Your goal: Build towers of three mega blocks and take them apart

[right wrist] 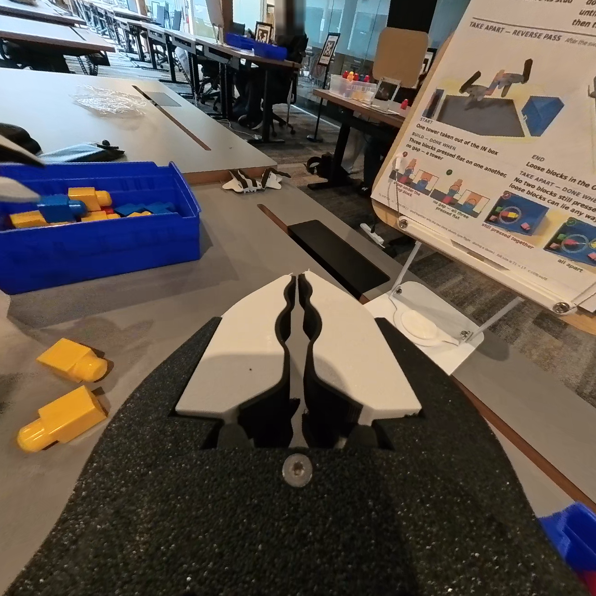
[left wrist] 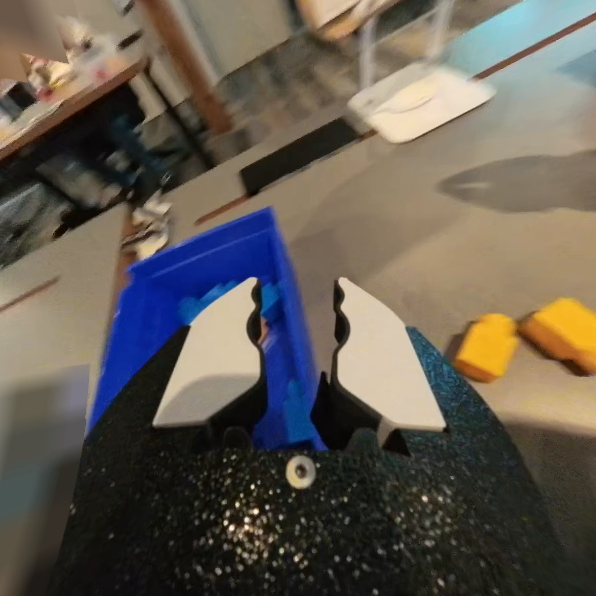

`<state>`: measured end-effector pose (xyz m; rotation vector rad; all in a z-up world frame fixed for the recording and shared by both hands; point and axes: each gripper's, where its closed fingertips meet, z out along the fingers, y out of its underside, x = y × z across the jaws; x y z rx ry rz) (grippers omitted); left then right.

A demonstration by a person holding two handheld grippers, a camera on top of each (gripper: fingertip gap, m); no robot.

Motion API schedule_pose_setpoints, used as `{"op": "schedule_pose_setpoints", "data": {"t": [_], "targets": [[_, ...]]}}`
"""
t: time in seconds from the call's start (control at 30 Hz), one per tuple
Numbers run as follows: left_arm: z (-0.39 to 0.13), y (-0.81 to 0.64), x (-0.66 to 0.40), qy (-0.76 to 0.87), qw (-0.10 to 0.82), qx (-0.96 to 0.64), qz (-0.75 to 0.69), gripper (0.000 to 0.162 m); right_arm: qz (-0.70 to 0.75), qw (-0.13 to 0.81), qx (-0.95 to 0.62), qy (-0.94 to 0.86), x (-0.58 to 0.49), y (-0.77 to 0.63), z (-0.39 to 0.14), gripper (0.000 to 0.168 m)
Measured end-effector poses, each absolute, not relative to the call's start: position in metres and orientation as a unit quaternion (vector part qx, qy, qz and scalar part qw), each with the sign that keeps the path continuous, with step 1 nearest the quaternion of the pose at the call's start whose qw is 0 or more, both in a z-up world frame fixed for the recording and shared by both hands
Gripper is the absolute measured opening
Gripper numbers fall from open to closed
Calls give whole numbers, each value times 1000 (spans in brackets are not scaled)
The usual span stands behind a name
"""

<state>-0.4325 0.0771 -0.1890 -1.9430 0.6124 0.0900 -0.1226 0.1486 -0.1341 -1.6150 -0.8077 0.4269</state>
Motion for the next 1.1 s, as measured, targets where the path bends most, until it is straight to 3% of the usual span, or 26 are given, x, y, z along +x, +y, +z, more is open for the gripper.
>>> {"op": "schedule_pose_setpoints", "data": {"t": [0.03,0.13,0.43,1.1], "targets": [[-195,82,-454,241,504,-827,67,43,184,600,-697,-348,-122,149,-134,1],[-220,97,-494,253,447,-848,129,39,186,599,-698,-348,-122,149,-135,1],[-299,138,-508,369,323,-864,112,45,186,595,-699,-351,-123,150,-137,1],[-331,168,-506,421,260,-856,149,46,185,587,-703,-356,-124,151,-141,1]]}}
